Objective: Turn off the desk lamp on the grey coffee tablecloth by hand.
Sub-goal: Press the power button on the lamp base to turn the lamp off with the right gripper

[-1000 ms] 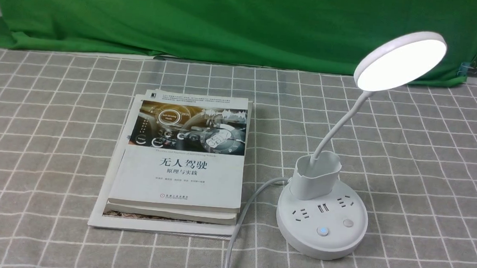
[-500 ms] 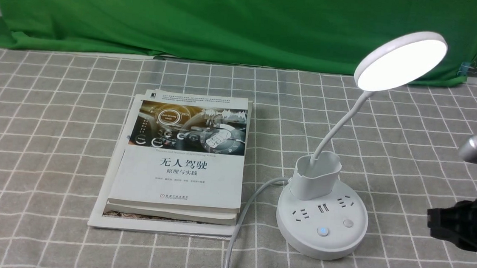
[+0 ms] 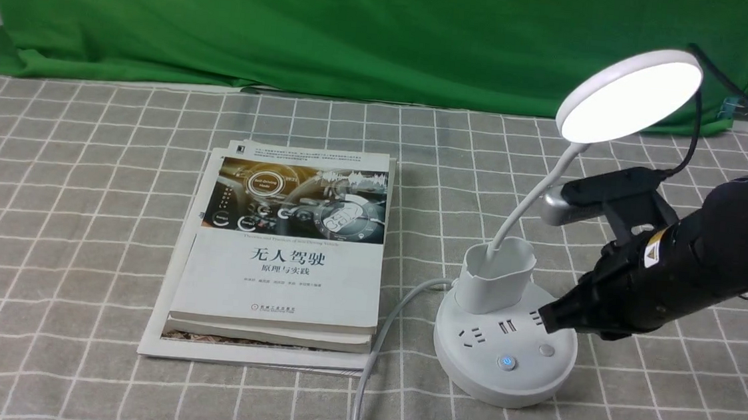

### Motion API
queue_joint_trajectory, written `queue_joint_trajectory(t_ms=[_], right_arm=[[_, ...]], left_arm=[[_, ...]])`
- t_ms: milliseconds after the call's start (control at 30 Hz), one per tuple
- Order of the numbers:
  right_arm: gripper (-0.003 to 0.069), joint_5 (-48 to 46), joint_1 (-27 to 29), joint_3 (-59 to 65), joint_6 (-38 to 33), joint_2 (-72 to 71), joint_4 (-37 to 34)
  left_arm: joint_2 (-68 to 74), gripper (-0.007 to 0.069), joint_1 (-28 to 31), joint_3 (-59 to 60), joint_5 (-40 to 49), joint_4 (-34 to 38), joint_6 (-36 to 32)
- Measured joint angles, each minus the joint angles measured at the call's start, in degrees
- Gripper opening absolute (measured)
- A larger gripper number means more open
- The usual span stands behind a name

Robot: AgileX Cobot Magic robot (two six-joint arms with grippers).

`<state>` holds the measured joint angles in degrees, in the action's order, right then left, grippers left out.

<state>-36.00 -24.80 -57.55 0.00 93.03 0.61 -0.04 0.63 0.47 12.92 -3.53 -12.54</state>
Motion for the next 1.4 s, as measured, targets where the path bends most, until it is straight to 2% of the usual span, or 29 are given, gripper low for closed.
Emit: queue_joint_trajectory(t_ms=[300, 933, 1400], right_arm=[[0.0035, 0.2, 0.0, -0.4, -4.1, 5.6, -8.0], [0.0035, -0.5, 0.0, -3.2, -5.6, 2.8, -8.3], [0.0038, 0.0, 0.0, -1.7, -5.4, 7.6, -8.5]], left_arm=[[0.0, 0.0019, 0.0, 0.0, 0.0, 0.0, 0.0], [0.0, 0.0019, 0.0, 0.0, 0.0, 0.0, 0.0], [0.0, 0.0019, 0.0, 0.0, 0.0, 0.0, 0.0]])
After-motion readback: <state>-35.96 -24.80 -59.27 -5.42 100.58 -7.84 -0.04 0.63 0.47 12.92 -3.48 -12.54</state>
